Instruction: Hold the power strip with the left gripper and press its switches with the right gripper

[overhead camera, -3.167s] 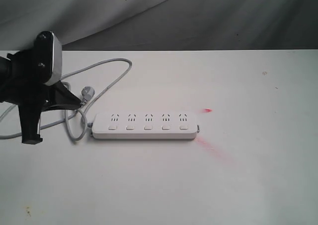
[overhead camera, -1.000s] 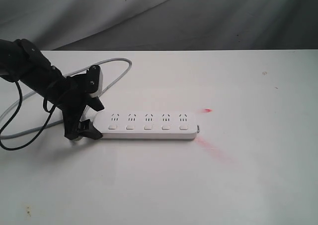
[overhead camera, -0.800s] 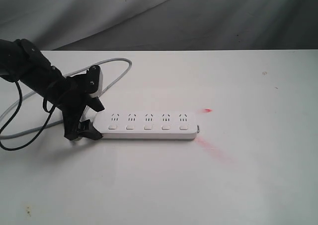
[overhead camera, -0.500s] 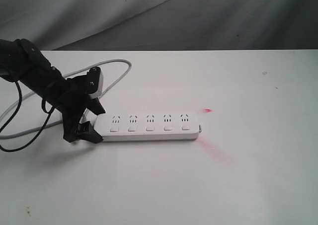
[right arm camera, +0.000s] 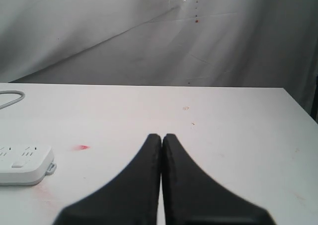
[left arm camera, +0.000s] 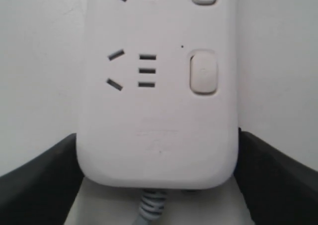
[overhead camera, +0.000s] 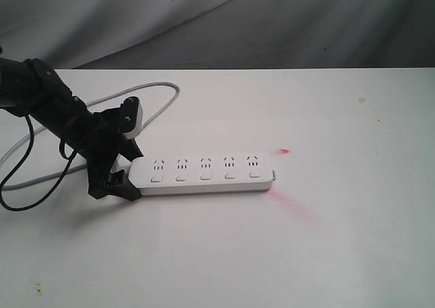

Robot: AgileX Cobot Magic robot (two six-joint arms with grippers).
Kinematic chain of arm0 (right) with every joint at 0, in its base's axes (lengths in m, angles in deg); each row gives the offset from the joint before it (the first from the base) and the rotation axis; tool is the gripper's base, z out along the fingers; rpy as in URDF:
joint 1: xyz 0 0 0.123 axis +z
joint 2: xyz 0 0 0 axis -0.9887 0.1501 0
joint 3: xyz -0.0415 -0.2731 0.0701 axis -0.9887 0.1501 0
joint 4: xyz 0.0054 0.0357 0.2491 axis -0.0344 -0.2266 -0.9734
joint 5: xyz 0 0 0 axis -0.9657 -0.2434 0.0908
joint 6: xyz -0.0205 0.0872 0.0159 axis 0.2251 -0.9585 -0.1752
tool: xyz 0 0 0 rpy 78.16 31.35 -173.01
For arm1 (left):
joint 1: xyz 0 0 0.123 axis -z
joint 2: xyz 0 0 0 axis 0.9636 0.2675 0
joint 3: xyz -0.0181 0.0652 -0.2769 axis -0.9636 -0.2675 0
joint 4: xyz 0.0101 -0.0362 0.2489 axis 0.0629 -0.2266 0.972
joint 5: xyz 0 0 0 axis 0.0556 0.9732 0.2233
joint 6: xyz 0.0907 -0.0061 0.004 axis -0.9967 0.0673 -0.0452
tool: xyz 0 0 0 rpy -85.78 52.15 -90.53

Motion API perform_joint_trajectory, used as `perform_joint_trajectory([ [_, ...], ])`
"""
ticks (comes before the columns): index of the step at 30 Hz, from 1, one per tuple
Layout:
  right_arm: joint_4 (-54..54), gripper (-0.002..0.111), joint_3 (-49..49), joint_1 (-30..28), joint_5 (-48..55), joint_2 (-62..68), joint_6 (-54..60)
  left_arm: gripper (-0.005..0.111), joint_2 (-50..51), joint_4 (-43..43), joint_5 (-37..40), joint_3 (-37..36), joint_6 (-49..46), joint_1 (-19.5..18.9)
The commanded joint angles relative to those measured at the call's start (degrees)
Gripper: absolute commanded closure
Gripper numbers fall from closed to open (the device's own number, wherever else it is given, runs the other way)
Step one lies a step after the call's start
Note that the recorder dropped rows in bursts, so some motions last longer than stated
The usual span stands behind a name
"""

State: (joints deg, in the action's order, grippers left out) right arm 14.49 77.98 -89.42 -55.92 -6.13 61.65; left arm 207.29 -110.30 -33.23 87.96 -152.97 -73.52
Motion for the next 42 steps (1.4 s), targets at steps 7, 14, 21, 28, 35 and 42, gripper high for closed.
perform_joint_trajectory([
  [7,0.38,0.108,0.23,-0.53,-0.58,-0.33,-0.26,0.039,0.36,-1.54,0.81,0.15,0.51,0.35],
  [14,0.38,0.108,0.23,-0.53,-0.58,-0.33,-0.26,0.039,0.36,-1.54,1.64,0.15,0.51,0.35],
  [21,0.38,0.108,0.23,-0.53,-0.58,-0.33,-0.26,0.039,0.36,-1.54,1.51,0.15,0.37,0.35],
  [28,0.38,0.108,0.23,-0.53,-0.58,-0.33,-0.26,0.039,0.36,-1.54,1.49,0.15,-0.06,0.35],
  [35,0.38,0.108,0.23,-0.53,-0.58,-0.33,-0.26,0.039,0.36,-1.54,1.49,0.15,-0.06,0.35],
  [42,0.38,0.108,0.23,-0.53,-0.58,-0.33,-0.38,0.039,0.36,-1.54,1.49,0.15,0.05,0.35],
])
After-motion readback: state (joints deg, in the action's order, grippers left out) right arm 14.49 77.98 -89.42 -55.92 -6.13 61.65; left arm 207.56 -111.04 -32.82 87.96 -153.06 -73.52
